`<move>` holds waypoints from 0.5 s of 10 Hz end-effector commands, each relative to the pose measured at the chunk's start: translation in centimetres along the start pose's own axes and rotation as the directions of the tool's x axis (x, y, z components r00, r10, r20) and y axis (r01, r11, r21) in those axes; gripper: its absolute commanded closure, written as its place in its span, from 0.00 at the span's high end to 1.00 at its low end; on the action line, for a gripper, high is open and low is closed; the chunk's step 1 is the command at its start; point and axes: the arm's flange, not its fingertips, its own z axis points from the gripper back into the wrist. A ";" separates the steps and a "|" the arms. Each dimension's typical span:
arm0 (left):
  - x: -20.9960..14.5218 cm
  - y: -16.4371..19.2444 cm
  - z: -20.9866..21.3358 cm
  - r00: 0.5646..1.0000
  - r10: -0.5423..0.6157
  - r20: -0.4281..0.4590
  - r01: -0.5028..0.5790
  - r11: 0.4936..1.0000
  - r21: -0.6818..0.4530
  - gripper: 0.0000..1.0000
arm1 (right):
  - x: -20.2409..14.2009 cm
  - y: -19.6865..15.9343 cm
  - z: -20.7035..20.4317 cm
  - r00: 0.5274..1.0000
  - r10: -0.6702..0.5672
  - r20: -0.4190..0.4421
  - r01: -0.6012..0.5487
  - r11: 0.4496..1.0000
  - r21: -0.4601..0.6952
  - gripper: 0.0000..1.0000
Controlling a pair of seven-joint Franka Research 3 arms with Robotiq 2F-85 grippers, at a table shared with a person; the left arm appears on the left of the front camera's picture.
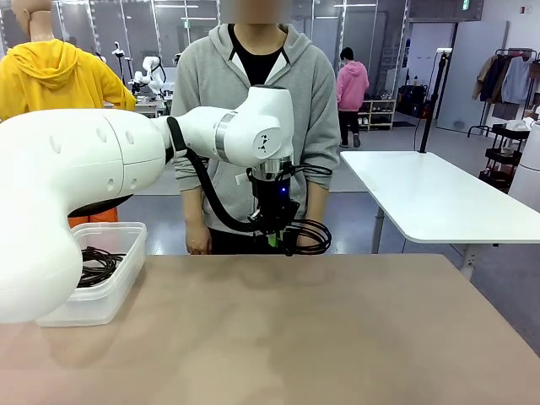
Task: Organize and store the cables.
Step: Place the USB Extension Cable into the Organizing box.
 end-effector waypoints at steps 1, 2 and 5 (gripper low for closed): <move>0.0 -0.2 0.5 1.000 0.011 0.004 -0.011 1.000 -0.012 0.08 | 0.1 0.0 0.1 1.000 0.005 0.001 -0.005 1.000 -0.010 1.00; 0.0 0.0 0.0 1.000 0.000 0.000 0.000 1.000 0.000 0.14 | 0.1 0.0 0.1 1.000 0.005 0.001 -0.005 1.000 -0.010 1.00; 2.9 4.9 3.3 0.994 -0.101 -0.030 0.104 0.989 0.104 0.14 | 0.1 0.0 0.1 1.000 0.005 0.001 -0.005 1.000 -0.010 1.00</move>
